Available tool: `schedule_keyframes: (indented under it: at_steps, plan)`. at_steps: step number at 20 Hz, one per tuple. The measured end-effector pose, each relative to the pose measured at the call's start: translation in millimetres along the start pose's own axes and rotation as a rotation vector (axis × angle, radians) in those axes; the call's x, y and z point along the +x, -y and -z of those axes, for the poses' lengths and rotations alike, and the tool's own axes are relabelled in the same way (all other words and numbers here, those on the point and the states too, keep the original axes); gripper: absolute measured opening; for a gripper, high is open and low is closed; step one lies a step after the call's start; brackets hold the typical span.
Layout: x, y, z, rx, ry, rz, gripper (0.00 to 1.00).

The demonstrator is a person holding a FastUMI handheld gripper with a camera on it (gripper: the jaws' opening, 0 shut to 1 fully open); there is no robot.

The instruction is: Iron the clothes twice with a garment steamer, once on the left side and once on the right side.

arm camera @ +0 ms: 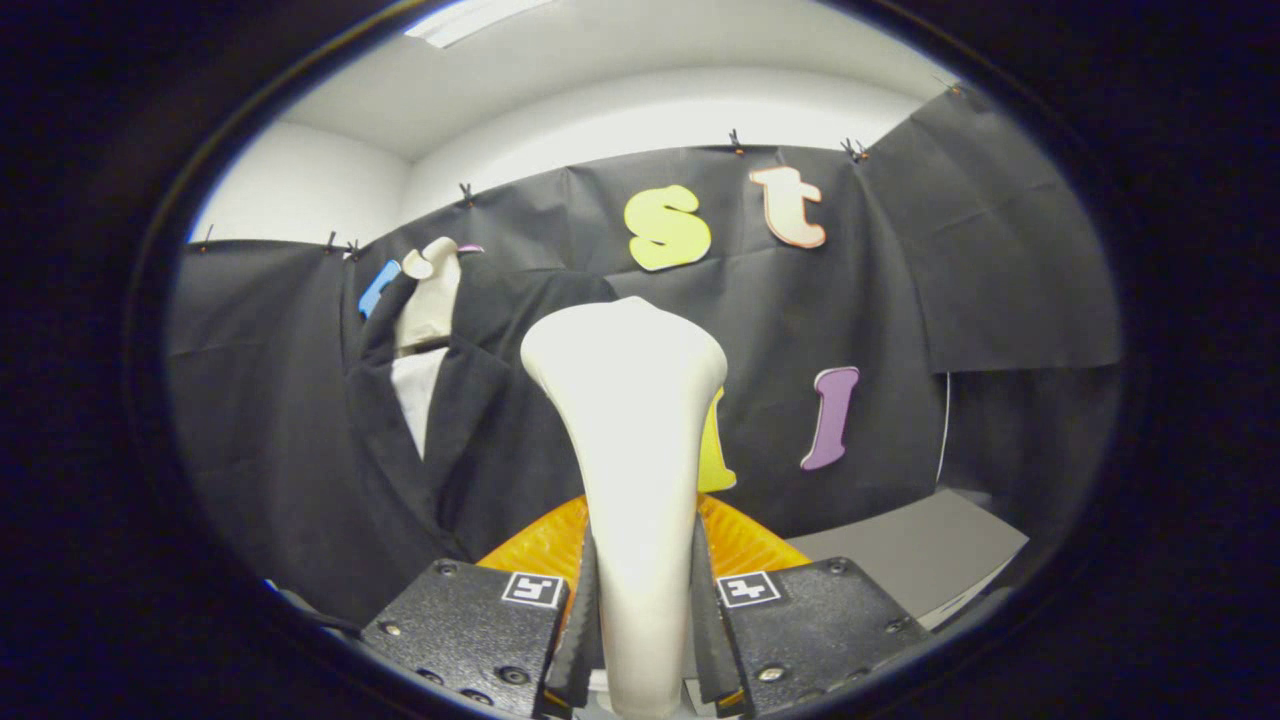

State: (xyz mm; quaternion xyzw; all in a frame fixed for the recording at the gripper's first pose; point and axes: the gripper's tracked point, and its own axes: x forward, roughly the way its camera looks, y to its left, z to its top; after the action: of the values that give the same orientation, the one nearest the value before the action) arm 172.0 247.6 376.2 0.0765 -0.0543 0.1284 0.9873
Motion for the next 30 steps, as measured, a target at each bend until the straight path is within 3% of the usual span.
schedule_keyframes:
  at_steps: [6,13,20,30]
  plan:
    - [23.8,-68.1,-39.2,-0.071,0.062,0.004,0.43]
    - [59.8,-88.4,-50.5,-0.131,0.044,0.065,0.43]
    - [77.8,-92.3,-7.0,-0.145,-0.056,0.066,0.43]
    - [63.9,-79.0,61.8,-0.181,-0.125,0.093,0.43]
